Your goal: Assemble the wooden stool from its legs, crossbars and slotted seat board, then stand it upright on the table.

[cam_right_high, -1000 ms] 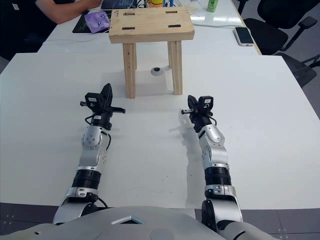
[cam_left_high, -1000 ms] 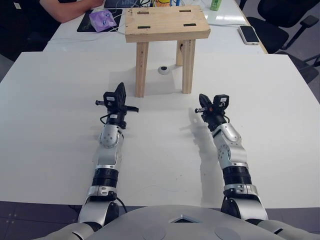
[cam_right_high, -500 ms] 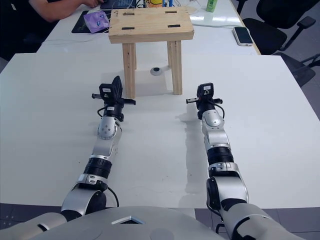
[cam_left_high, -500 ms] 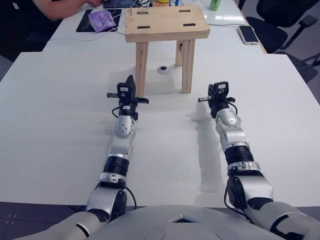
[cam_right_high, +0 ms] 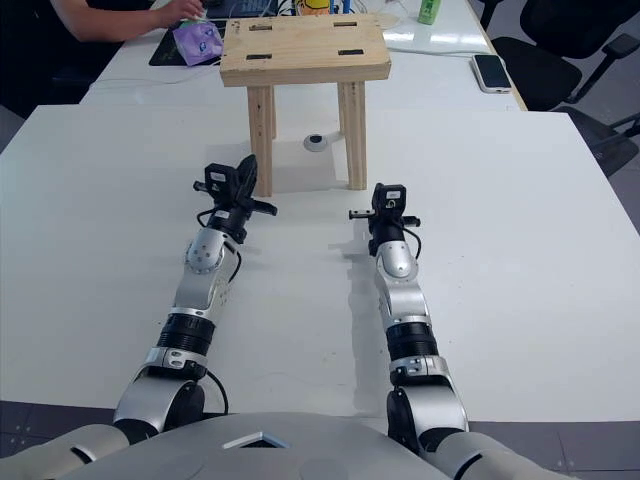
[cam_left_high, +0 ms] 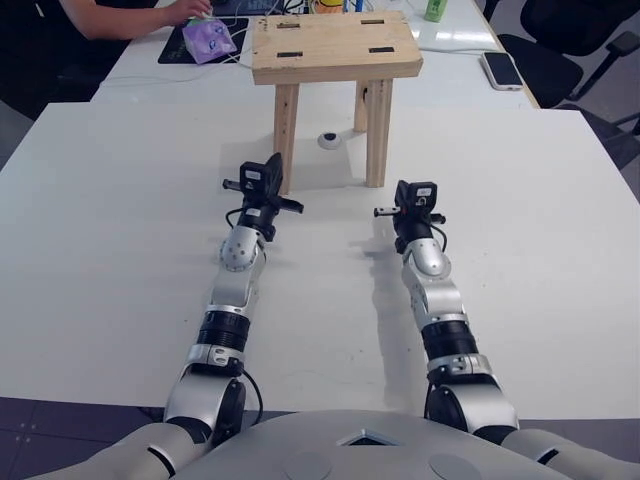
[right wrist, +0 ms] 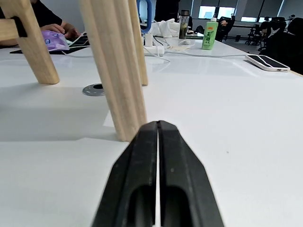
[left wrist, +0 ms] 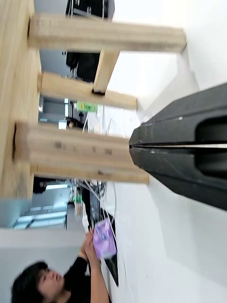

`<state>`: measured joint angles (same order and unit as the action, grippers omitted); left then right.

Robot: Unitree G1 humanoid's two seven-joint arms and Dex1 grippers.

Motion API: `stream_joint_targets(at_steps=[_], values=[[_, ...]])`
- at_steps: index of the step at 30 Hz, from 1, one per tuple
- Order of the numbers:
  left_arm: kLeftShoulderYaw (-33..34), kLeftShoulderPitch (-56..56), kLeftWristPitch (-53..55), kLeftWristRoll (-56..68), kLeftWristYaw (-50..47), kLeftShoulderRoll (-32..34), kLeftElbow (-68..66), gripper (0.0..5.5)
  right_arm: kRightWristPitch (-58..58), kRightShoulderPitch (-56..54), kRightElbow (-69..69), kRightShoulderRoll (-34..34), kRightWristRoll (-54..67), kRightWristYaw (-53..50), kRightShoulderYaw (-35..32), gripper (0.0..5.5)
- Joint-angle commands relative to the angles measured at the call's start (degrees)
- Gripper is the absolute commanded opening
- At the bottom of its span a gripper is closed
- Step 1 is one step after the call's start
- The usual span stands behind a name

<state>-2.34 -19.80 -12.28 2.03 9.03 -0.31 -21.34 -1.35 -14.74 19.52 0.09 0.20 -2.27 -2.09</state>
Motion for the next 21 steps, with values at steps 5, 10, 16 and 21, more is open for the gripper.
stream_joint_targets(at_steps=[5,10,16,21], values=[[-1.8,1.7,1.0,-1.0,-0.7,-1.6,0.6,0.01,1.7,2.0,-2.0,-1.1,-0.2,-0.2,-1.1,0.0],[0.0,0.6,-1.0,0.4,-0.4,-1.4,-2.6,0.01,1.4,0.7,-0.4,-1.0,-0.3,1.1,0.2,0.0],[1.6,-3.7,-5.1,-0.2,-1.5,-0.8,-8.4,0.01,-2.0,-3.0,3.9,-1.9,-1.0,1.4,0.1,0.0],[2.5,-6.7,-7.5,0.0,-1.2,-0.1,-13.0,0.01,-2.5,-5.4,7.4,-1.9,0.9,4.2,-0.5,0.0]])
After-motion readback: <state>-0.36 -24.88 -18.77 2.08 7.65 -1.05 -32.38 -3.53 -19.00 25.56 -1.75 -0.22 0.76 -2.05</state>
